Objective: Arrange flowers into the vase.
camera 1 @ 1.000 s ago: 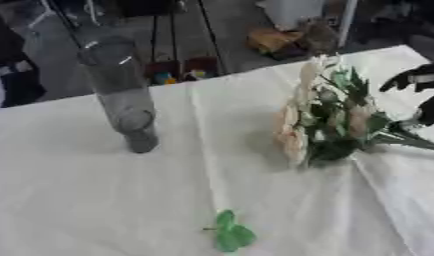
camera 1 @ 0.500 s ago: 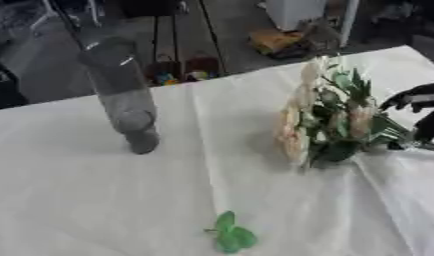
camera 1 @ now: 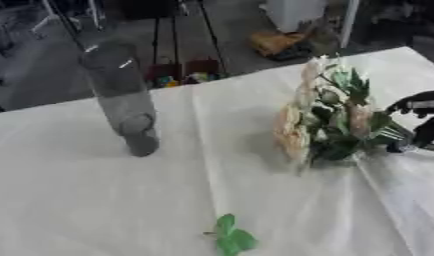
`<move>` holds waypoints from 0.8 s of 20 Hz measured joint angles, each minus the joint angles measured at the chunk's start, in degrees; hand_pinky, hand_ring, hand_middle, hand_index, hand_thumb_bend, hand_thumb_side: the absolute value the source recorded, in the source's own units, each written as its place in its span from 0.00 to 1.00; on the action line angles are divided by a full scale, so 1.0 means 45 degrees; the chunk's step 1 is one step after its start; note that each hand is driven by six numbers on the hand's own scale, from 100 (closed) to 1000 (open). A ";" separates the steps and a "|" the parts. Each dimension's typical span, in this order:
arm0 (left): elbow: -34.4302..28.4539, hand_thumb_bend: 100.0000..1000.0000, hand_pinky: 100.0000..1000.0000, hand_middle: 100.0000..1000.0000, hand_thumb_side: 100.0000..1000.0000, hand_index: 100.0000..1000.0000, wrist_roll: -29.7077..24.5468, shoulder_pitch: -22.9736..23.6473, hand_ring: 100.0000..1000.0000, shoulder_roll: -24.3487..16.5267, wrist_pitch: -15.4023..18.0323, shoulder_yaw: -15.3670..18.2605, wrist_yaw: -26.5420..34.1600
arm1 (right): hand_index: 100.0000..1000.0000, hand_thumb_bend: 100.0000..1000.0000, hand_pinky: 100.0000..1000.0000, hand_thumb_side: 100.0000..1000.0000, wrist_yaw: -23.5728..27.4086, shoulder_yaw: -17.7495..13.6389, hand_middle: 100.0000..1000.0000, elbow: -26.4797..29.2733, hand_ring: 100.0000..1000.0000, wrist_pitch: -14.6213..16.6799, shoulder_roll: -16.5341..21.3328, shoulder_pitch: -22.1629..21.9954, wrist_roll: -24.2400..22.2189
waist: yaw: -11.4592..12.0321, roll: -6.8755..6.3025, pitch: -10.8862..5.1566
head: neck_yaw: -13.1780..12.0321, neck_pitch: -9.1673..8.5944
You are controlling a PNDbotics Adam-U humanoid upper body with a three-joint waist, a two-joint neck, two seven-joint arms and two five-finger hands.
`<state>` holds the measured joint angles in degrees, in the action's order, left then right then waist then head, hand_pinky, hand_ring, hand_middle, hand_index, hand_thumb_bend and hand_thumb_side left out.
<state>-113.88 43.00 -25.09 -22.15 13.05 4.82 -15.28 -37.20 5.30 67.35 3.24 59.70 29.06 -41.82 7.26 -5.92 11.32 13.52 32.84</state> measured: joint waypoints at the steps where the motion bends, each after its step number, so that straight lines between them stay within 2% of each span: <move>1: 0.0000 0.36 0.89 0.87 1.00 0.97 0.0000 0.0000 1.00 0.0000 0.0000 0.0000 0.0003 | 1.00 0.33 0.84 0.46 -0.0013 0.0000 0.97 -0.0014 0.96 -0.0030 -0.0003 0.0000 0.0126 | 0.0024 -0.0006 0.0003 | 0.0000 -0.0005; 11: 0.0000 0.36 0.89 0.87 1.00 0.96 0.0000 -0.0011 1.00 0.0004 0.0001 0.0000 0.0024 | 1.00 0.29 0.82 0.41 -0.0212 0.0072 0.94 -0.0044 0.93 0.0030 -0.0012 -0.0190 0.0591 | 0.0051 -0.0011 0.0149 | -0.0021 -0.0042; 16: 0.0000 0.36 0.89 0.87 1.00 0.96 0.0004 -0.0020 1.00 0.0007 0.0002 0.0000 0.0024 | 0.98 0.26 0.76 0.42 -0.0226 0.0088 0.88 -0.0041 0.86 0.0118 -0.0114 -0.0195 0.0740 | 0.0050 -0.0004 0.0163 | -0.0071 -0.0045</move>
<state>-113.88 43.02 -25.18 -22.12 13.06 4.82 -15.17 -38.21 5.69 67.17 3.77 59.19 28.18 -38.49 7.49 -5.94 12.06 13.20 32.64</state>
